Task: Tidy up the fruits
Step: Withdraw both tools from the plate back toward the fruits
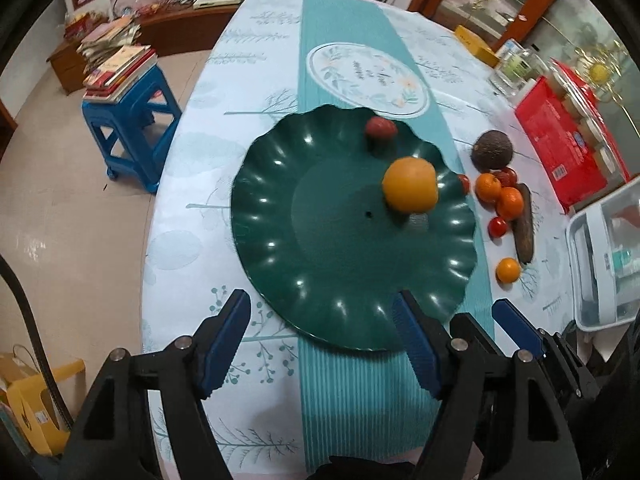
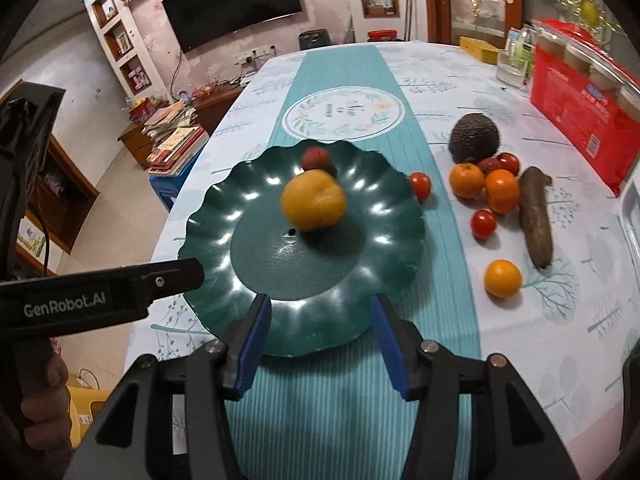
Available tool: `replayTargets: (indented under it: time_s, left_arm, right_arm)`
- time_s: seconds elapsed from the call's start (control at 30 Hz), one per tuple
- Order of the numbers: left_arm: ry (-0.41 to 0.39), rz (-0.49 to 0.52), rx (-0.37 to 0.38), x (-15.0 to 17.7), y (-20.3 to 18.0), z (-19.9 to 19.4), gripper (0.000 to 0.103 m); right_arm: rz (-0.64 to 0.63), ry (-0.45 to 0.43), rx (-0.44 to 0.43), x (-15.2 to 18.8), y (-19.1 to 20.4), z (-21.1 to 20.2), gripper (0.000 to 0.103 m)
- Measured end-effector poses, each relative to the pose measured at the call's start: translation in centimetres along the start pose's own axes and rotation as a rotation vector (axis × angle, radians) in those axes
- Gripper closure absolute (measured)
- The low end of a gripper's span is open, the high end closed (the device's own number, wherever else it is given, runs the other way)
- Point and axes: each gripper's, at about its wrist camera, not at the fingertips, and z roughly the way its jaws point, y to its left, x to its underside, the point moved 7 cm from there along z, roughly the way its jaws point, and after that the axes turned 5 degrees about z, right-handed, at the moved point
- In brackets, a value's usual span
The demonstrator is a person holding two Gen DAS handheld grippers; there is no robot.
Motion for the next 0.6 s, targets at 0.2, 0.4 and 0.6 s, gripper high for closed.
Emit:
replayTargets:
  time_s: [0.2,0.4,0.6]
  left_arm:
    - [-0.024,0.037,0.003,0.8,-1.7,-1.5,0.031]
    - [-0.033,0.067,0.023,2.1,-4.0,-2.2,0.031]
    - [-0.019,0.099,0.025,3.1,-6.9,-2.1,0.031]
  right_arm:
    - [0.043,-0.016,0.011,0.9,-1.6,-1.5,0.051]
    - [0.077,0.002,0.011,2.1,-3.6,-2.4,0.051]
    - [0.115,0.019,0.014,3.1,-6.5,-3.6,0.051]
